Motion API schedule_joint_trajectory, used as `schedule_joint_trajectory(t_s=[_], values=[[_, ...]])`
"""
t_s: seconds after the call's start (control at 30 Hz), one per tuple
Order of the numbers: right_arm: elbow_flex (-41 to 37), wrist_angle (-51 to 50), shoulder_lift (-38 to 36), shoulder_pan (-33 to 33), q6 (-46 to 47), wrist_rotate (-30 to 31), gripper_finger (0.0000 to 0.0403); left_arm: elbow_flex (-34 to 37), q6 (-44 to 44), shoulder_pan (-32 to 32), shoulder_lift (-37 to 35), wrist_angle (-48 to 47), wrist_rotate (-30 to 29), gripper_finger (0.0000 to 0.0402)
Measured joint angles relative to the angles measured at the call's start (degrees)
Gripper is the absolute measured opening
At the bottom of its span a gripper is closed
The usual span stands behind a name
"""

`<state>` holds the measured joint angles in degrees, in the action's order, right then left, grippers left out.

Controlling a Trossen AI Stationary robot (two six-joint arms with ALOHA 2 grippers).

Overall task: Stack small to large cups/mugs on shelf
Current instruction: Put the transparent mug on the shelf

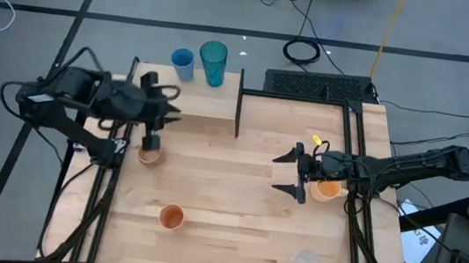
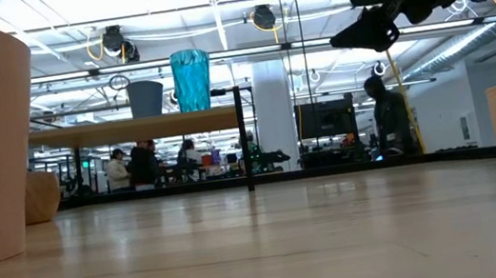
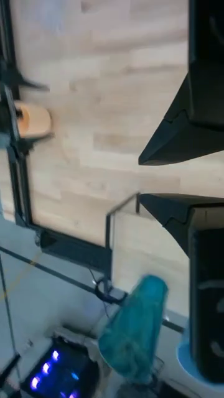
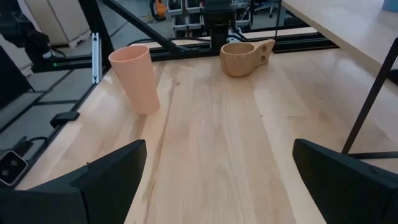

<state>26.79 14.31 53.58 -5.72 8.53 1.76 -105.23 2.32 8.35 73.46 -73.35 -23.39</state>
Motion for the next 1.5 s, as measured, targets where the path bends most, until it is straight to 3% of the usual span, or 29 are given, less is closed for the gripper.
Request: schedule_joint_trajectory(t_s=[0.37, 0.7, 1.07, 1.5], values=[[0.0, 0.9, 0.0, -0.4, 2.9, 0.0, 0.0396, 9.9, 9.0, 10.9, 0.0, 2.5, -6.6, 0.0085], [2.2, -1.0, 0.0, -0.4, -0.8, 0.0, 0.0395, 21.1, 8.7, 12.4, 0.0, 11.6, -6.8, 0.0085], [27.5, -38.0, 0.0, -0.4, -3.6, 0.0, 0.0392, 23.1, 8.3, 12.4, 0.0, 14.1, -9.6, 0.0085], [50.2, -68.2, 7.7, -0.4, -3.7, 0.0, 0.0392, 23.1, 8.3, 12.4, 0.0, 14.1, -10.3, 0.0085]])
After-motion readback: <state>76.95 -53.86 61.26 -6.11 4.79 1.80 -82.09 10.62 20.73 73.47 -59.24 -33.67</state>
